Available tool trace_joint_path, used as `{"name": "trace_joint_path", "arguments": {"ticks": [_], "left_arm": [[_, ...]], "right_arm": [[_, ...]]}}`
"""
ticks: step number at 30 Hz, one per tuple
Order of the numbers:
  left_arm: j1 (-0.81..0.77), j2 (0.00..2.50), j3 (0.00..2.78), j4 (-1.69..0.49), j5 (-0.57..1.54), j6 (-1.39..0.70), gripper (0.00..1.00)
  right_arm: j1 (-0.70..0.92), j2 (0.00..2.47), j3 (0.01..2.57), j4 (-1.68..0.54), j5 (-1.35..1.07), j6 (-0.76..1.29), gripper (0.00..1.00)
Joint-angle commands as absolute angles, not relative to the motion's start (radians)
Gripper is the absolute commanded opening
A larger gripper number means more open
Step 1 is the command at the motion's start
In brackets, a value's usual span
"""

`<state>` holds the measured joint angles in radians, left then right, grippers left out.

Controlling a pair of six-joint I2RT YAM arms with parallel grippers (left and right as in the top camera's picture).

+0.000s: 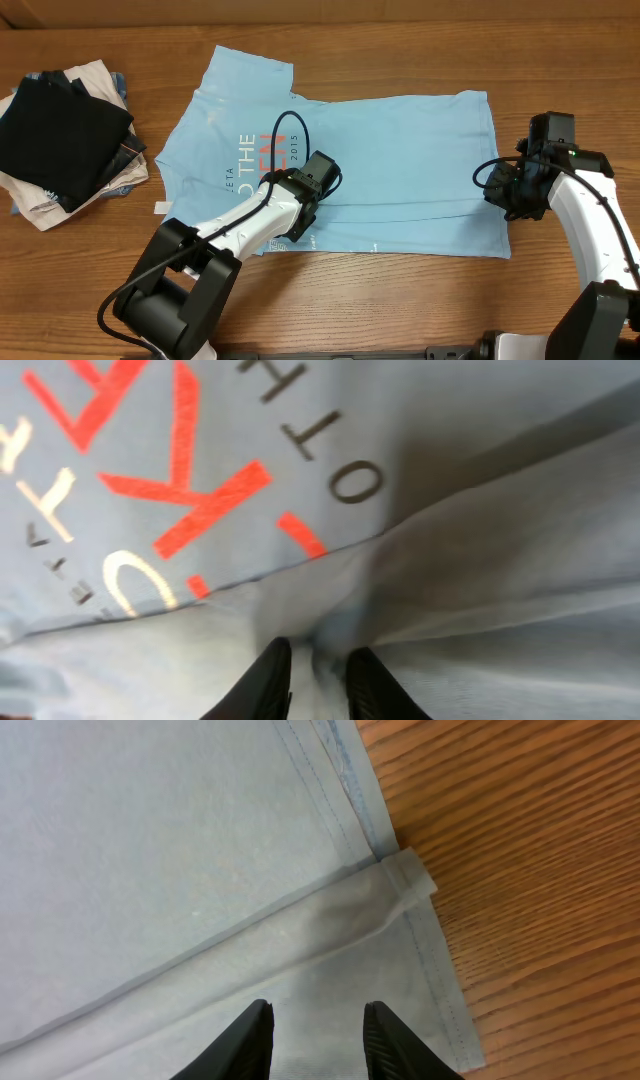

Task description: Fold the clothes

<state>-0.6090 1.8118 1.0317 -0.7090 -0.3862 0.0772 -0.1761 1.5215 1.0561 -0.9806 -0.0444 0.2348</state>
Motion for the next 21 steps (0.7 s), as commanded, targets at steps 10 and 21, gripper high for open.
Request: {"name": "trace_joint_path", "arguments": {"ticks": [10, 21], "left_arm": [[-0.609, 1.825, 1.044, -0.7, -0.452, 0.044, 0.07], [-0.599, 1.824, 1.045, -0.62, -0.453, -0.006, 0.04]], "right_arm": [[-0.175, 1.515, 1.068, -0.978, -0.036, 0.231, 0.33], [-0.175, 1.515, 1.068, -0.978, -0.036, 0.231, 0.34]]}}
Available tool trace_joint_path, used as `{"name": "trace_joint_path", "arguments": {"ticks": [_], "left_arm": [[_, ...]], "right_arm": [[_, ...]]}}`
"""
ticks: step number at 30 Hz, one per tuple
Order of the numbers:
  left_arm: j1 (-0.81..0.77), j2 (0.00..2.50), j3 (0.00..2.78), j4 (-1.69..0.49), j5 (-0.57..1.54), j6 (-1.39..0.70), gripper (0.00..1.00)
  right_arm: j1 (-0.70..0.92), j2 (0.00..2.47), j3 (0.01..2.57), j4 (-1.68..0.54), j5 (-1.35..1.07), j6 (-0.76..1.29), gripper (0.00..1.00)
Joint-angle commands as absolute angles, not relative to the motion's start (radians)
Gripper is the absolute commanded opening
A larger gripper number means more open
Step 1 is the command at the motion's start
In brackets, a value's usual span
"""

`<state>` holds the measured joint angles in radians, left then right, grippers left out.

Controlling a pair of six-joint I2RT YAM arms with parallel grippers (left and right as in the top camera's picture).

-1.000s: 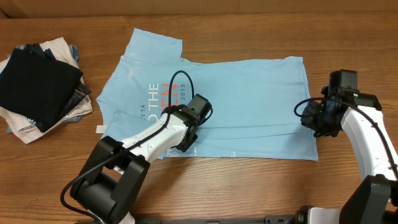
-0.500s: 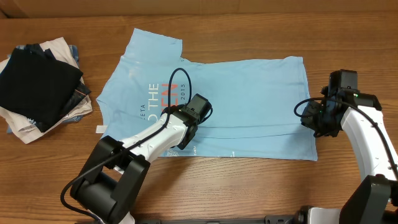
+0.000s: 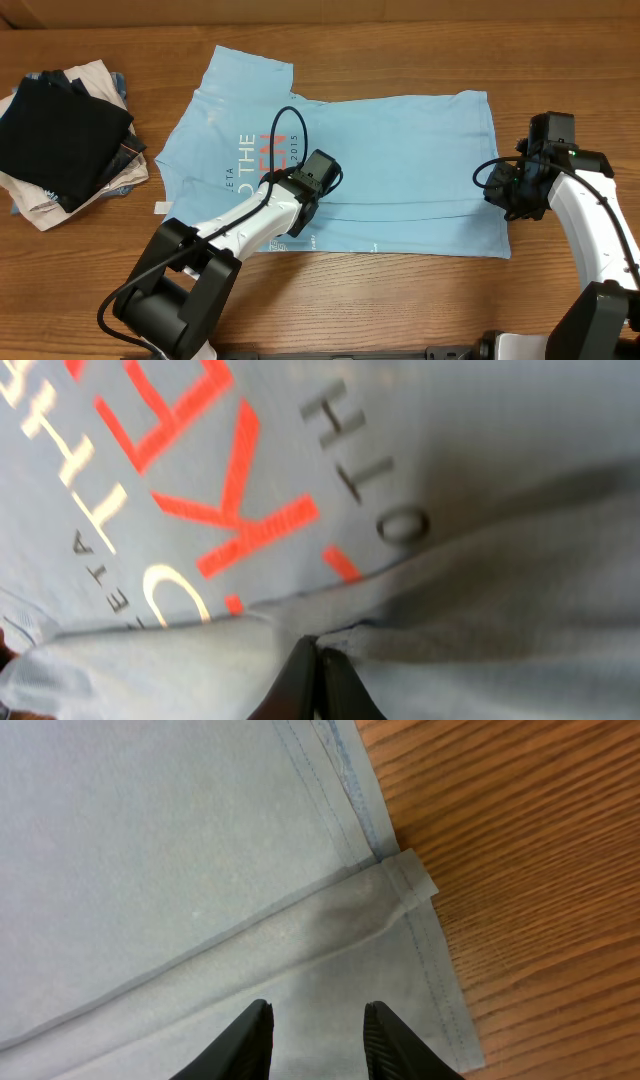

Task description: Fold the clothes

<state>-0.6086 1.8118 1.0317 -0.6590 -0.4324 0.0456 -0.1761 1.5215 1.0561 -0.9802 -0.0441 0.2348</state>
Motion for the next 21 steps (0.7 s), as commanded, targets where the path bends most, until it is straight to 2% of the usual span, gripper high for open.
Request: {"name": "trace_joint_path", "arguments": {"ticks": [1, 13, 14, 15, 17, 21], "left_arm": [[-0.594, 1.823, 1.047, -0.601, -0.453, -0.015, 0.04], [-0.501, 1.823, 1.05, -0.537, -0.439, -0.135, 0.06], [-0.501, 1.823, 1.05, -0.538, -0.429, -0.135, 0.1], [-0.501, 1.823, 1.05, -0.539, -0.416, -0.135, 0.19], [-0.501, 1.823, 1.05, -0.542, -0.383, -0.135, 0.41], [-0.504, 1.823, 1.05, -0.552, -0.338, -0.135, 0.45]], "right_arm": [[-0.175, 1.515, 1.068, -0.979, -0.036, 0.231, 0.34], [-0.175, 1.515, 1.068, -0.981, -0.035, 0.231, 0.34], [-0.175, 1.515, 1.068, -0.981, -0.035, 0.231, 0.34], [-0.175, 1.515, 1.068, -0.981, -0.035, 0.231, 0.34], [-0.175, 1.515, 1.068, -0.981, -0.035, 0.231, 0.34], [-0.175, 1.515, 1.068, -0.981, -0.035, 0.231, 0.34]]}}
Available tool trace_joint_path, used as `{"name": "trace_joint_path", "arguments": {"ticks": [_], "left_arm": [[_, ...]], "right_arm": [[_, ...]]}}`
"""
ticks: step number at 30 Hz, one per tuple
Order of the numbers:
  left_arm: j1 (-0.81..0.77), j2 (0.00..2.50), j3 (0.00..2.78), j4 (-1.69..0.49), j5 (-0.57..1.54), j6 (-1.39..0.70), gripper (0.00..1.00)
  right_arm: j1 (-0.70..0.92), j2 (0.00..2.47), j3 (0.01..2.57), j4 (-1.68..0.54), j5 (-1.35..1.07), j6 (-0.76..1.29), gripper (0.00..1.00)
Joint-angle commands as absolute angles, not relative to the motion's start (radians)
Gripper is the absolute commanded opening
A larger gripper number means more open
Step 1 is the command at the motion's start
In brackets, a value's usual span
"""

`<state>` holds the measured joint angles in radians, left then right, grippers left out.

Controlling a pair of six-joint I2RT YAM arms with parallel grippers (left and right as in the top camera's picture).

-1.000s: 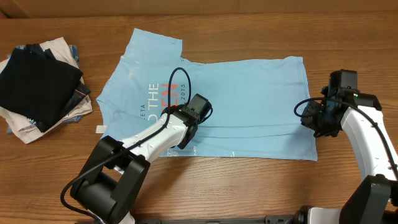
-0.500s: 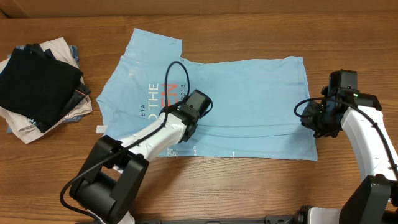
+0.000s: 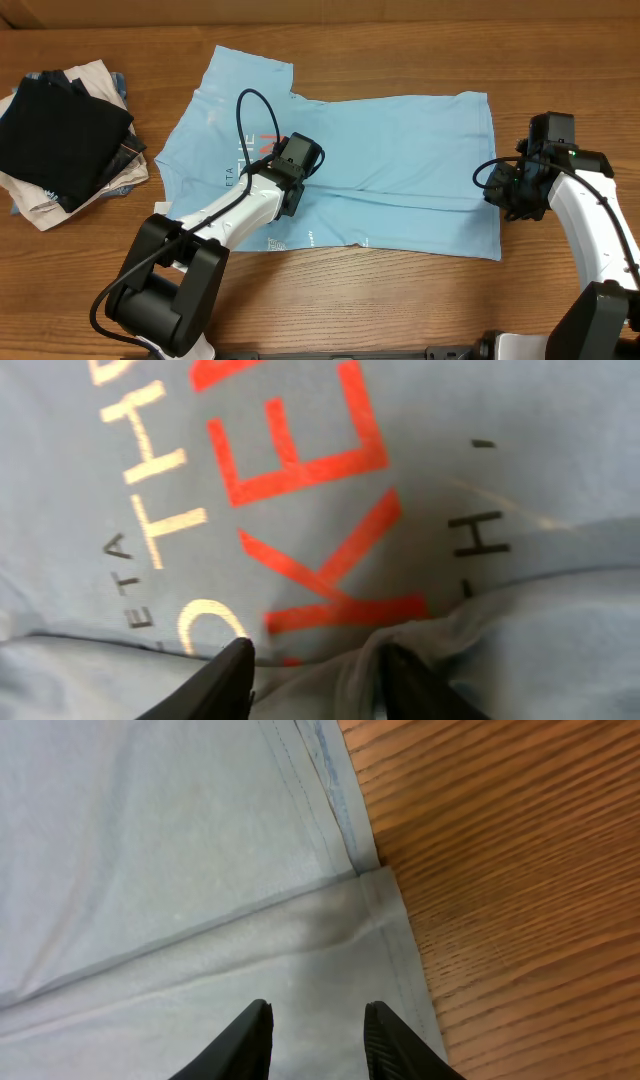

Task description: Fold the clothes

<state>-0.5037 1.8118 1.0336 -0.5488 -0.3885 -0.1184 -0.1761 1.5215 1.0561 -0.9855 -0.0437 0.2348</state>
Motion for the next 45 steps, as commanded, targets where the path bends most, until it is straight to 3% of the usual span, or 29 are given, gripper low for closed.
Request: {"name": "trace_joint_path", "arguments": {"ticks": [1, 12, 20, 25, 45], "left_arm": [[-0.505, 1.823, 1.05, -0.554, -0.339, -0.135, 0.46], [-0.505, 1.823, 1.05, -0.764, -0.339, -0.157, 0.42], [-0.505, 1.823, 1.05, -0.841, -0.17, -0.226, 0.28], [-0.505, 1.824, 1.05, -0.843, -0.159, -0.244, 0.29], [-0.503, 1.824, 0.914, -0.817, -0.325, -0.287, 0.34]], "right_arm": [[-0.175, 1.515, 1.068, -0.981, -0.035, 0.231, 0.34], [-0.175, 1.515, 1.044, -1.024, 0.017, 0.236, 0.38], [-0.175, 1.515, 0.939, -0.913, -0.01, 0.239, 0.34], [-0.175, 1.515, 0.881, -0.838, -0.024, 0.238, 0.24], [-0.175, 1.517, 0.758, -0.473, -0.021, 0.235, 0.29]]}}
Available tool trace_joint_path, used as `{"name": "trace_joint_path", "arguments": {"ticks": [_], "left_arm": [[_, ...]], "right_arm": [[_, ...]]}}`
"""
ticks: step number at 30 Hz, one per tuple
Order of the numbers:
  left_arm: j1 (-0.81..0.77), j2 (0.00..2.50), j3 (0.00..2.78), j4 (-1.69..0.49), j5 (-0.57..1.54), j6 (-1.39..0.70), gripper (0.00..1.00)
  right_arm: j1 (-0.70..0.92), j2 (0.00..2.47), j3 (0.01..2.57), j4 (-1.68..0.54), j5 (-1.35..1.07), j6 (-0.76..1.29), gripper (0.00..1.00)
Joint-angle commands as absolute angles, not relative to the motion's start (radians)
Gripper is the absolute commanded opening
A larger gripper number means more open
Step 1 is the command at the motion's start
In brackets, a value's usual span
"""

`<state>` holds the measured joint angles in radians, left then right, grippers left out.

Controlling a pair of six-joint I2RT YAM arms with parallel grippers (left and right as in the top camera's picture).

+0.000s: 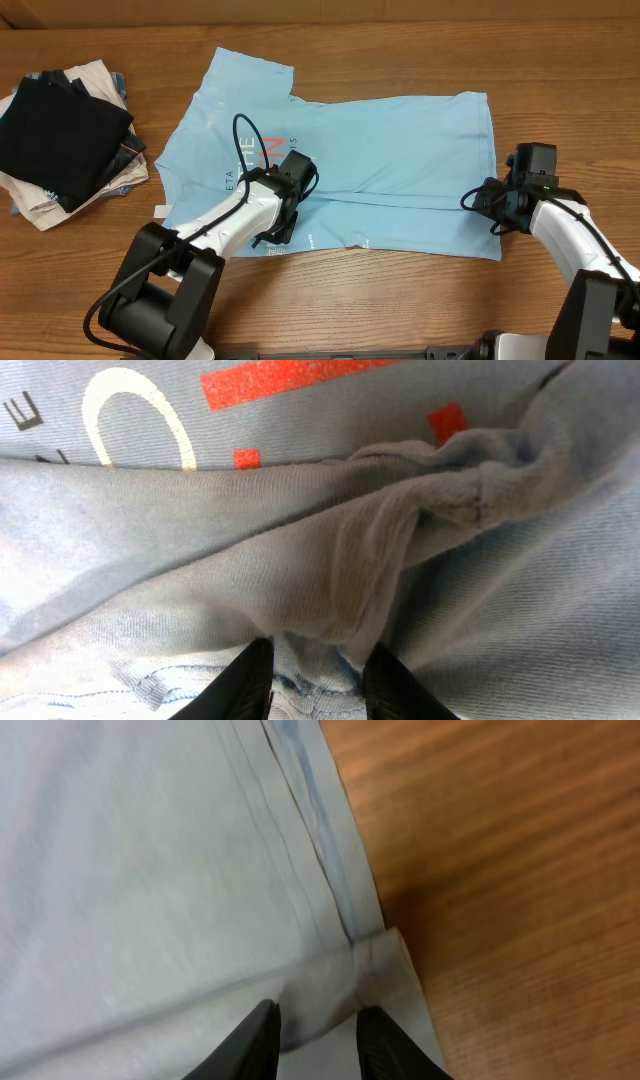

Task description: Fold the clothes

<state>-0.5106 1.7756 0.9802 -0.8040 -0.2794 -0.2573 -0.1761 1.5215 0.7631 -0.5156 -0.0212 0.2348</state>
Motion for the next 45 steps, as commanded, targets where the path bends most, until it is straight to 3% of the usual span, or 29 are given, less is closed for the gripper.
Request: {"name": "trace_joint_path", "arguments": {"ticks": [1, 7, 9, 15, 21, 31, 45], "left_arm": [[-0.503, 1.824, 0.914, -0.813, -0.324, -0.29, 0.34], [-0.503, 1.824, 0.913, -0.808, -0.326, -0.293, 0.34], [-0.503, 1.824, 0.913, -0.808, -0.331, -0.293, 0.4], [-0.503, 1.824, 0.913, -0.822, -0.483, -0.33, 0.43], [-0.503, 1.824, 0.913, -0.827, -0.487, -0.33, 0.45], [-0.503, 1.824, 0.913, -0.837, -0.471, -0.33, 0.45], [-0.503, 1.824, 0.913, -0.837, -0.446, -0.33, 0.45]], "right_arm": [[-0.175, 1.517, 0.758, -0.447, -0.02, 0.235, 0.29], [-0.175, 1.558, 0.758, -0.314, 0.004, 0.235, 0.31], [-0.179, 1.577, 0.758, -0.303, 0.019, 0.235, 0.34], [-0.192, 1.583, 0.762, -0.336, 0.028, 0.235, 0.39], [-0.197, 1.529, 0.844, -0.432, 0.024, 0.234, 0.47], [-0.175, 1.478, 0.893, -0.673, -0.274, 0.204, 0.46], [-0.036, 1.539, 0.805, -0.707, -0.308, 0.097, 0.42]]}}
